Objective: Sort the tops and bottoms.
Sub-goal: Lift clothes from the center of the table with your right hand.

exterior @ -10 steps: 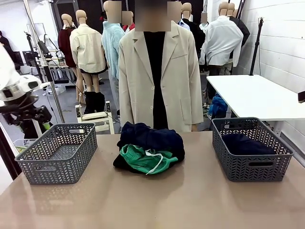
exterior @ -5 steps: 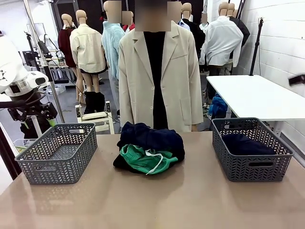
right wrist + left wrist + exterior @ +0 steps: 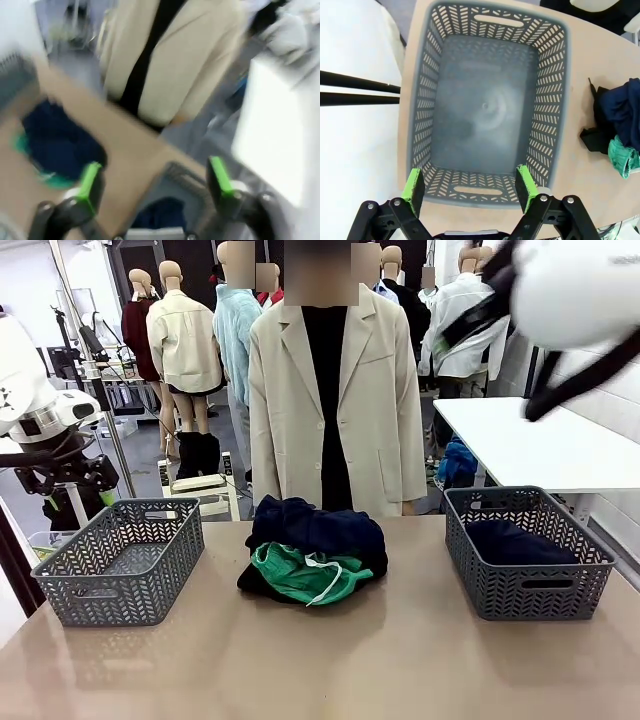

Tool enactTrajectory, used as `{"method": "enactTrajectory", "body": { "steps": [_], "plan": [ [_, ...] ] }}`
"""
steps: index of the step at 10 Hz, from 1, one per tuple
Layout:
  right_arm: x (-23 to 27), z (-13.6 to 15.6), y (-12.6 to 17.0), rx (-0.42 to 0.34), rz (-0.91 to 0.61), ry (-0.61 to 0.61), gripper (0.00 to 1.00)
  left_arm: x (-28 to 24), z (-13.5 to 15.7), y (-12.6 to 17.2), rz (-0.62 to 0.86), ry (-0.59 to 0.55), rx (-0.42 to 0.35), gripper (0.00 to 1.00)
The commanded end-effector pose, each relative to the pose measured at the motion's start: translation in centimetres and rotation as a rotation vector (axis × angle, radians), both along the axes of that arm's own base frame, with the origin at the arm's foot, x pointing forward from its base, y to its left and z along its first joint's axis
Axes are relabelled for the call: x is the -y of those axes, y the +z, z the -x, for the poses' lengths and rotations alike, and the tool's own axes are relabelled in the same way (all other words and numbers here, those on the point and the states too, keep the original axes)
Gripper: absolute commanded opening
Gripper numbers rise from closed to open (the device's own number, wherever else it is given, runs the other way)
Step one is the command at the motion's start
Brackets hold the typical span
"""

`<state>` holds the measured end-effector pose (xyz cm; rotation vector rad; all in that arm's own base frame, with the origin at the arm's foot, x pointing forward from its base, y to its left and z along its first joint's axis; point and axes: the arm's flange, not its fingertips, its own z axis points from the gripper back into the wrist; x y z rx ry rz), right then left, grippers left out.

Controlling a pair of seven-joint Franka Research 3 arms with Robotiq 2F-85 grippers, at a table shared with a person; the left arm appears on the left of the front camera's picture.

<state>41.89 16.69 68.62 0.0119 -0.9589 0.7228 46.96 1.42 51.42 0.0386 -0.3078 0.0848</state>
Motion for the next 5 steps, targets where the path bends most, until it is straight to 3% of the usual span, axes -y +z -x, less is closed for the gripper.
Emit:
{"method": "enactTrajectory", "body": {
  "steps": [1,3,5],
  "plan": [
    [-3.9,-6.1,-1.6,-0.164,0.163,0.169,1.00,-0.2,-0.2,0.2,-0.016,0.010,-0.006,0.94],
    [-8.8,-8.5,-6.0,-0.267,0.225,0.241,1.00,-0.2,-0.2,0.2,-0.016,0.010,-0.006,0.94],
    [-9.1,-9.5,-9.5,-0.304,0.255,0.234,1.00,-0.2,-0.2,0.2,-0.016,0.010,-0.006,0.94]
  ]
}}
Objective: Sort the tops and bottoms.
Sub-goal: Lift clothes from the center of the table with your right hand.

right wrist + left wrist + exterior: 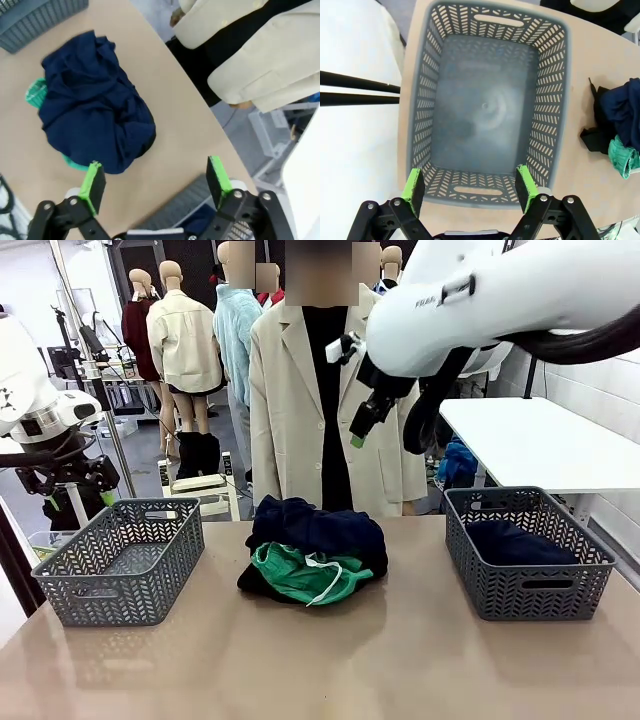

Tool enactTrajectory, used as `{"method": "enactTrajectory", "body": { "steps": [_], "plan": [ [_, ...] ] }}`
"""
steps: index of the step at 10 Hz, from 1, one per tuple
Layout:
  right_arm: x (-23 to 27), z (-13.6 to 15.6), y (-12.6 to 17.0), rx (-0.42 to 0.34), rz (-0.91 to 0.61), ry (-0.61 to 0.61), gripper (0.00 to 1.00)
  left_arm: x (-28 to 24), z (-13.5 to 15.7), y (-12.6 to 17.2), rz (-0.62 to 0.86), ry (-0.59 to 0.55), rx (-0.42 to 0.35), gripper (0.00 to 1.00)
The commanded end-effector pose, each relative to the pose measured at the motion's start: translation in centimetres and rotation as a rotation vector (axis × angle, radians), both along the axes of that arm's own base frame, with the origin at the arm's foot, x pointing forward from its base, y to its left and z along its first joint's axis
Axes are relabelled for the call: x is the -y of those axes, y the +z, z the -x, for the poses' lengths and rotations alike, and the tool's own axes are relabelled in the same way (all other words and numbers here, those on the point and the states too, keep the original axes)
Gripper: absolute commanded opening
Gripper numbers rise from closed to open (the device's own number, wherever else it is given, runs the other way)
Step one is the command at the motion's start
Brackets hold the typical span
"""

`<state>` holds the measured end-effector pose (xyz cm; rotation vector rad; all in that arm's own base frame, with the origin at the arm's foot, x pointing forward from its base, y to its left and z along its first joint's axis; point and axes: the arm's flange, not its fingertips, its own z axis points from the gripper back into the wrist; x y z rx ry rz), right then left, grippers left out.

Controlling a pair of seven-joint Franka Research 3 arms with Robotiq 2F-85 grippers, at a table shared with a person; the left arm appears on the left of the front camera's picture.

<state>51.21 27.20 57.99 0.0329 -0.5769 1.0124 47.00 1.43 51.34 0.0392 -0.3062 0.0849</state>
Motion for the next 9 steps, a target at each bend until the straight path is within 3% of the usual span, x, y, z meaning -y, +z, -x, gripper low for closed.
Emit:
{"method": "enactTrajectory", "body": {
  "steps": [1,6,9],
  "plan": [
    [0.0,1.2,1.4,0.018,-0.022,-0.008,1.00,-0.2,-0.1,0.3,-0.016,0.010,-0.004,0.94],
    [-0.4,1.0,1.7,0.029,-0.007,0.003,1.00,-0.2,-0.1,0.3,-0.016,0.010,-0.004,0.94],
    [-5.7,-3.9,-2.6,-0.212,0.101,0.158,1.00,-0.2,-0.1,0.3,-0.016,0.010,-0.004,0.94]
  ]
}}
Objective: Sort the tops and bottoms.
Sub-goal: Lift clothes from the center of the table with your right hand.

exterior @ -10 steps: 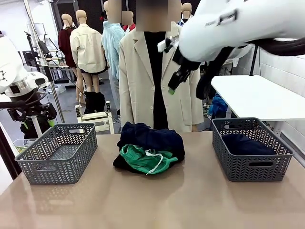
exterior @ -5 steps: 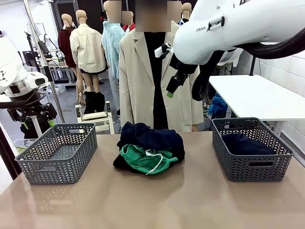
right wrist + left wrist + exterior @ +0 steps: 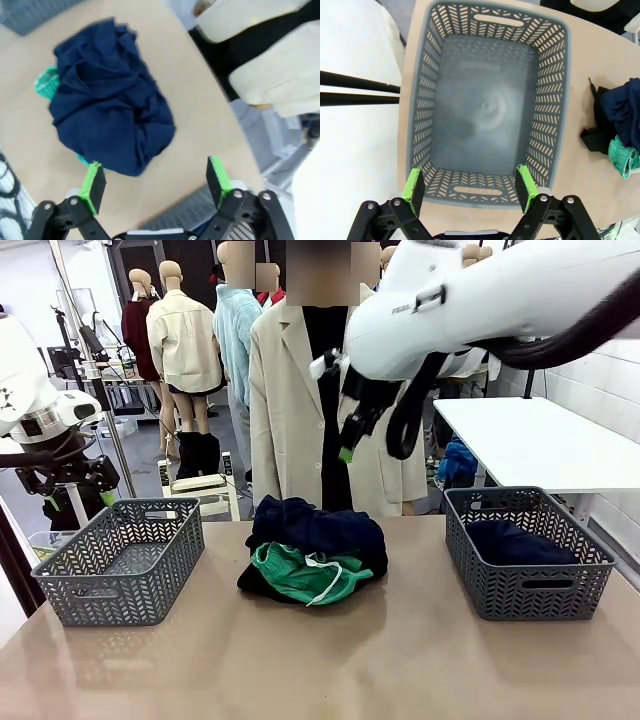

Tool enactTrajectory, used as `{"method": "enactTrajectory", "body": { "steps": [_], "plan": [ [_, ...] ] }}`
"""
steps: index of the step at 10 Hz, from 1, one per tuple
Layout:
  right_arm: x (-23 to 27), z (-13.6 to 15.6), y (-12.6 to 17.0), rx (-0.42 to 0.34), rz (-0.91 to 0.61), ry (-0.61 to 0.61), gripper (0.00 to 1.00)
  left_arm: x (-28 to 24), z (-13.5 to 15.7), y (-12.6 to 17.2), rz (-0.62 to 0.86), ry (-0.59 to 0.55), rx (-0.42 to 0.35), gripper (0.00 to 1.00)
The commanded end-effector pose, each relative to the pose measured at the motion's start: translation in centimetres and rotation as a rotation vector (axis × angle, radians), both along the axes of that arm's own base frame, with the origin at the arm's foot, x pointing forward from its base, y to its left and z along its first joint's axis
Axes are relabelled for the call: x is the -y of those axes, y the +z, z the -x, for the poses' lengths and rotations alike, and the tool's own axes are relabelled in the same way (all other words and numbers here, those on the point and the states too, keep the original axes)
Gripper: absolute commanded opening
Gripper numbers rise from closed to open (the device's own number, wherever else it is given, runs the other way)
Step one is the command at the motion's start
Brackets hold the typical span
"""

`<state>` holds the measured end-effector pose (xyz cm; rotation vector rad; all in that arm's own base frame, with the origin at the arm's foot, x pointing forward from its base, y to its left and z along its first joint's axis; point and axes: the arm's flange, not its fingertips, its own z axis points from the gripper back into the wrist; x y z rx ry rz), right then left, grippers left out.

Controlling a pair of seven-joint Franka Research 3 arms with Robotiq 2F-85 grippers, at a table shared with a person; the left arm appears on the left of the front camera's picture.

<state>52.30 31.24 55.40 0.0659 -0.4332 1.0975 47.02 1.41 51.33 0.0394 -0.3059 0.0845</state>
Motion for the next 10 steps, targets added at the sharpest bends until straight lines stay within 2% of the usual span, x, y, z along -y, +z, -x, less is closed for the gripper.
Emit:
{"method": "enactTrajectory", "body": {
  "steps": [1,3,6,7,9,10],
  "plan": [
    [-2.8,-3.7,-1.9,-0.169,0.067,0.093,1.00,-0.2,-0.1,0.3,-0.015,0.010,-0.004,0.94],
    [-4.1,-5.0,-5.8,-0.346,0.108,0.104,1.00,-0.2,-0.1,0.3,-0.015,0.010,-0.004,0.94],
    [-4.7,-4.4,-8.7,-0.439,0.090,0.174,1.00,-0.2,-0.1,0.3,-0.015,0.010,-0.004,0.94],
    [-5.0,-4.0,-9.3,-0.433,0.104,0.178,1.00,-0.2,-0.1,0.3,-0.015,0.010,-0.004,0.94],
    [-5.8,-4.2,-10.6,-0.375,0.158,0.113,1.00,-0.2,-0.1,0.3,-0.015,0.010,-0.004,0.94],
    [-6.3,-4.1,-11.1,-0.383,0.166,0.137,1.00,-0.2,-0.1,0.3,-0.015,0.010,-0.004,0.94]
  ]
}}
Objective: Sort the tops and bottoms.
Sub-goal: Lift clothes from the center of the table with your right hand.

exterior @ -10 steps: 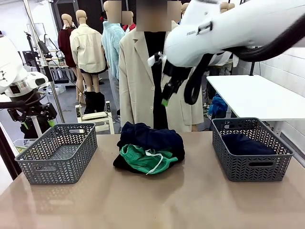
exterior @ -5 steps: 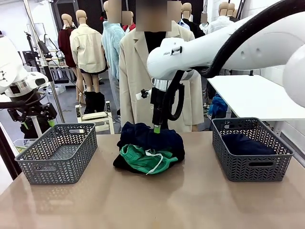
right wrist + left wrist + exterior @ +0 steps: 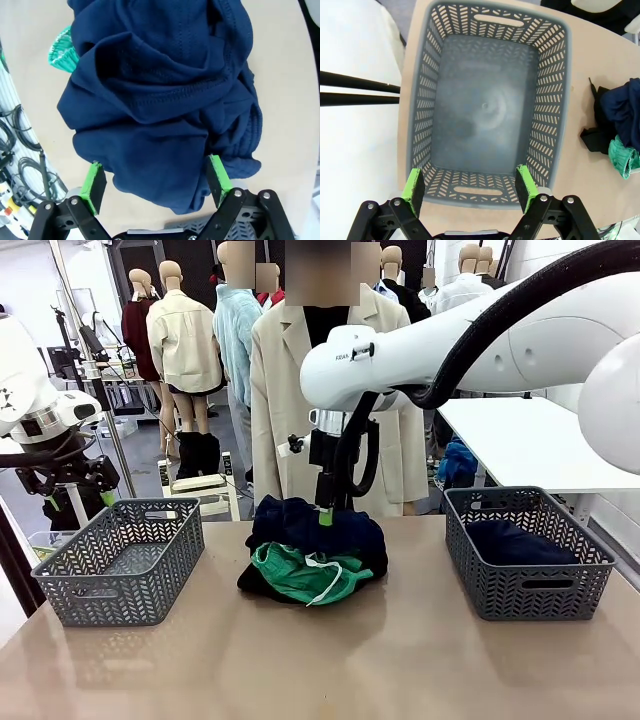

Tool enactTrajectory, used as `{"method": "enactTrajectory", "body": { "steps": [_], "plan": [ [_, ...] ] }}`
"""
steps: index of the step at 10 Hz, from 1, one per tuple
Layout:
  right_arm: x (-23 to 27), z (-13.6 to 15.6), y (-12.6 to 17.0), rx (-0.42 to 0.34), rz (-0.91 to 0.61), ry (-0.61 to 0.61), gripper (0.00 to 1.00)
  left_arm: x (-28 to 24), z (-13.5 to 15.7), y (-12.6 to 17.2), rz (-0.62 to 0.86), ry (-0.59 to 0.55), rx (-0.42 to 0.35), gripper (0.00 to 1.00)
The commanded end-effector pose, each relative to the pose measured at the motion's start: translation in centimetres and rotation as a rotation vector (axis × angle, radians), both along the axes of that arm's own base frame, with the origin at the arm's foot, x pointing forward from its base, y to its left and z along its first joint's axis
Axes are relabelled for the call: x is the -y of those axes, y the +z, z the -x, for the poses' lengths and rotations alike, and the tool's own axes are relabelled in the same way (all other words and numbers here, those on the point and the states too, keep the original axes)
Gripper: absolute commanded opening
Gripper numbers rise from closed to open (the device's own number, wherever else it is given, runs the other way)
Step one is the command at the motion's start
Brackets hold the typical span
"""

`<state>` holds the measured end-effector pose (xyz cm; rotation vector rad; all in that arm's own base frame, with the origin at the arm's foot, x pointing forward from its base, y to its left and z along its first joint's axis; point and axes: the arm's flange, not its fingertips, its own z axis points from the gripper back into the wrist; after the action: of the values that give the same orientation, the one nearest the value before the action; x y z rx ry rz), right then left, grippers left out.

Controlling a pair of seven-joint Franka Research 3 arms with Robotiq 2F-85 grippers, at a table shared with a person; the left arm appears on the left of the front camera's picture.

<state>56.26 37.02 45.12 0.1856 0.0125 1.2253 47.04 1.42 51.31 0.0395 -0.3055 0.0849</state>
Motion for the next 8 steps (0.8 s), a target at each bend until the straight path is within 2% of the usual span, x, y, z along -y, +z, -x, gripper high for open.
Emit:
{"method": "enactTrajectory", "body": {
  "steps": [1,3,4,8],
  "plan": [
    [-0.7,-0.2,-1.2,0.020,0.023,0.004,1.00,-0.2,-0.1,0.3,-0.015,0.010,-0.003,0.94],
    [-1.2,0.2,-1.9,0.031,0.050,0.028,1.00,-0.2,-0.1,0.3,-0.015,0.010,-0.003,0.94],
    [-1.2,0.5,-2.0,0.036,0.045,0.051,0.87,-0.2,-0.1,0.3,-0.015,0.010,-0.003,0.94],
    [-1.1,1.3,-1.5,0.059,0.070,0.074,0.08,-0.2,-0.1,0.3,-0.015,0.010,-0.003,0.94]
  ]
}}
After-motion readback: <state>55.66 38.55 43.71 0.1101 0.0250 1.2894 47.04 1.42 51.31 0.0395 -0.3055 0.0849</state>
